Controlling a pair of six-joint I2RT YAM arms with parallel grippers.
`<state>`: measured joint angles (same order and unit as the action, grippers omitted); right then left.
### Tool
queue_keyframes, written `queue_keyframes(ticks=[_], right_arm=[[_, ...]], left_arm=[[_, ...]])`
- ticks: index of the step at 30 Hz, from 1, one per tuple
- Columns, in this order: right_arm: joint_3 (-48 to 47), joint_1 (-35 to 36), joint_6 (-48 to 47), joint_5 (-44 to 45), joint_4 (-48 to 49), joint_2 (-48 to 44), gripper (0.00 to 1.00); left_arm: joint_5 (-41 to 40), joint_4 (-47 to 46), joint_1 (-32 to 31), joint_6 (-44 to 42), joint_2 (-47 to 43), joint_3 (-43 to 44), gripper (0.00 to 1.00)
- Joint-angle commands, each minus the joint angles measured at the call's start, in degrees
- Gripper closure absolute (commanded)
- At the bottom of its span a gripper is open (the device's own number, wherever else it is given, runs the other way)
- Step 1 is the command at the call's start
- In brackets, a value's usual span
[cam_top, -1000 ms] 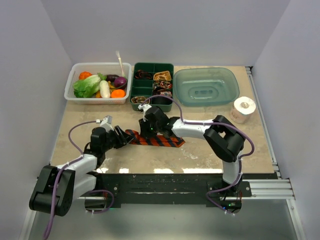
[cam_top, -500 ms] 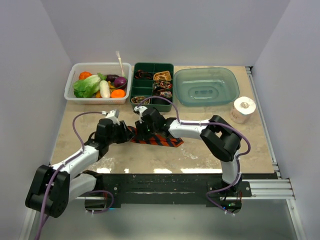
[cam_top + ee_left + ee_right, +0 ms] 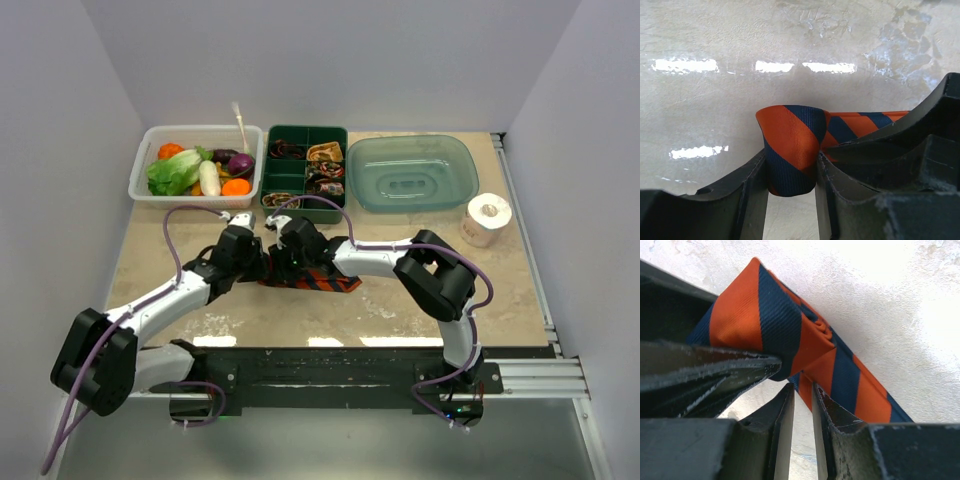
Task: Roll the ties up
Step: Roll the tie at the center of the board.
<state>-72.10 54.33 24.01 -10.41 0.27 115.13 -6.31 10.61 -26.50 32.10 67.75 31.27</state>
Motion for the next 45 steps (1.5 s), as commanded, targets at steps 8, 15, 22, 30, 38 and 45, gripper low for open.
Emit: queue_keyframes(ticks=[8, 15, 22, 30, 38, 45], right_arm=[[-2.3, 0.3, 1.1, 0.0, 0.3, -1.7, 0.75], [0.1, 0.0, 2.3, 1.1, 1.1, -3.5, 0.75], [3.4, -2.0, 1.9, 4.3, -1.4, -10.8, 0.75], [8.5, -7.3, 1.4, 6.5, -3.0, -17.0, 0.75], [10.8, -9.4, 0.8, 7.7, -3.5, -18.0, 0.75], [11.5, -10.2, 0.6, 7.7, -3.8, -18.0, 0.74]], left_arm=[[-13.4, 7.1, -5.8, 0.0, 1.3, 4.8, 0.58], [-17.2, 9.3, -8.2, 0.6, 2.1, 6.2, 0.58], [-22.8, 12.8, -12.1, 2.2, 5.2, 9.2, 0.57], [-28.6, 19.1, -17.2, 5.2, 12.3, 14.5, 0.56], [-34.6, 26.3, -22.0, 9.4, 21.0, 20.1, 0.54], [-36.8, 28.8, -25.7, 11.1, 25.8, 22.2, 0.49]])
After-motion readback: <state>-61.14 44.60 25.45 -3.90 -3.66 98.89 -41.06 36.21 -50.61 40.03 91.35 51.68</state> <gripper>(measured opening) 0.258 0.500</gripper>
